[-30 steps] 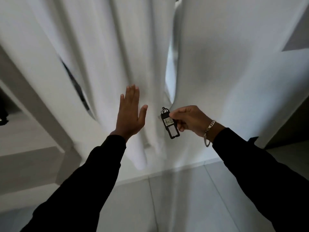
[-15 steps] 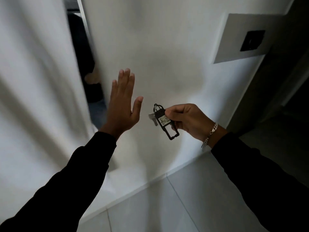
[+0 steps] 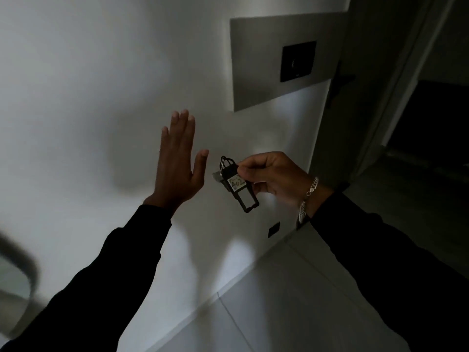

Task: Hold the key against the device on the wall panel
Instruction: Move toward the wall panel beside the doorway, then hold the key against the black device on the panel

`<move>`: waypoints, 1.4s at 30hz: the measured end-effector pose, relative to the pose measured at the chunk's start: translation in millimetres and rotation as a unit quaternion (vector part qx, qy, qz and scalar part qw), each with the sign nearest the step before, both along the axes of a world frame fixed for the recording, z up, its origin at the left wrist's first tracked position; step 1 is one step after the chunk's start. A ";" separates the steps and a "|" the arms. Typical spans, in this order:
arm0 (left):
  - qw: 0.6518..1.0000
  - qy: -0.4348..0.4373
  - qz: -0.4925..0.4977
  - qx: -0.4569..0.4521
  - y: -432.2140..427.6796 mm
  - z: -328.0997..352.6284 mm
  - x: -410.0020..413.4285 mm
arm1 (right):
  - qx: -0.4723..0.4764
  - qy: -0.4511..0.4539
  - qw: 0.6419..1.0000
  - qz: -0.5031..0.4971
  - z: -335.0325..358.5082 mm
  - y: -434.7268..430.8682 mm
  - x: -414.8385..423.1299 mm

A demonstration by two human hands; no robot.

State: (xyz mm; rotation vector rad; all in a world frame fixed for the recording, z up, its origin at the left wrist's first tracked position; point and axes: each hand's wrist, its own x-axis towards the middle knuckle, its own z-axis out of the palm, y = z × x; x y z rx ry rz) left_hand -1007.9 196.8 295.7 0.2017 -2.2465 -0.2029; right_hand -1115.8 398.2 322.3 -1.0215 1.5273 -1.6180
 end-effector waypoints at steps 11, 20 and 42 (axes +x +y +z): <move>0.999 0.029 0.031 0.026 50.3 23.1 -157.1 | -0.001 -0.008 1.000 0.027 29.9 37.7 -181.1; 0.991 0.127 0.009 0.031 41.7 32.3 -287.8 | -0.003 0.027 0.998 0.049 34.0 15.2 -310.5; 0.864 0.111 0.383 -0.307 -8.1 125.4 -430.9 | -0.225 0.286 0.930 0.052 148.6 -66.5 -509.5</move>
